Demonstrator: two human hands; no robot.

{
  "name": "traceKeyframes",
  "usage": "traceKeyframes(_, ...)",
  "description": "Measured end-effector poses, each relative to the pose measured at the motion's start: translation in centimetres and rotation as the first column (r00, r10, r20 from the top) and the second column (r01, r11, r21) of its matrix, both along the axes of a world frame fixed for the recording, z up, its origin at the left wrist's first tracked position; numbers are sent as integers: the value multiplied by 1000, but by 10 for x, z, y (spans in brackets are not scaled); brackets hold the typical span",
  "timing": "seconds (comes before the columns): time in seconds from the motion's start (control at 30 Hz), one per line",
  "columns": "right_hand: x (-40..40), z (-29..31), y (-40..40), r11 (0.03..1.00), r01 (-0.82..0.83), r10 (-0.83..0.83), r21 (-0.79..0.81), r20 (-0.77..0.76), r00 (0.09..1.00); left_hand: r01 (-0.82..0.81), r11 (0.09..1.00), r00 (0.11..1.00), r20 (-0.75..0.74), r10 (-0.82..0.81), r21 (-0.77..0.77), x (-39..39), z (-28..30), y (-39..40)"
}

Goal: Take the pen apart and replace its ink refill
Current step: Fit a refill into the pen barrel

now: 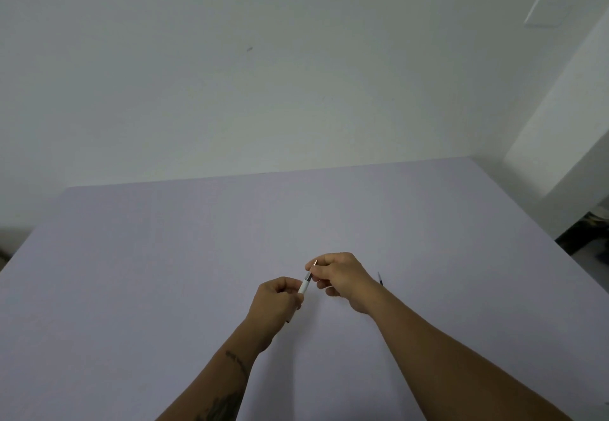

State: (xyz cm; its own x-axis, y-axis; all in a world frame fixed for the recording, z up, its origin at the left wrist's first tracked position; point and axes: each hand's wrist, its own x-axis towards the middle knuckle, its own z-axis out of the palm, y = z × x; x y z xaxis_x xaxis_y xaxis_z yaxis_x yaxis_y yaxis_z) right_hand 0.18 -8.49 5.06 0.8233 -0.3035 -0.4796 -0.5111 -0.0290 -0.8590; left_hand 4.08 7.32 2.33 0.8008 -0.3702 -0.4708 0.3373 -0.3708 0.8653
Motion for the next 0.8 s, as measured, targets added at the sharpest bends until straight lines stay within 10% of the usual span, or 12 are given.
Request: traceKeyframes(0.8, 3, -4, -1, 1000, -23, 23, -1, -27, 999, 29, 999, 999, -13, -29, -38, 0, -3, -2)
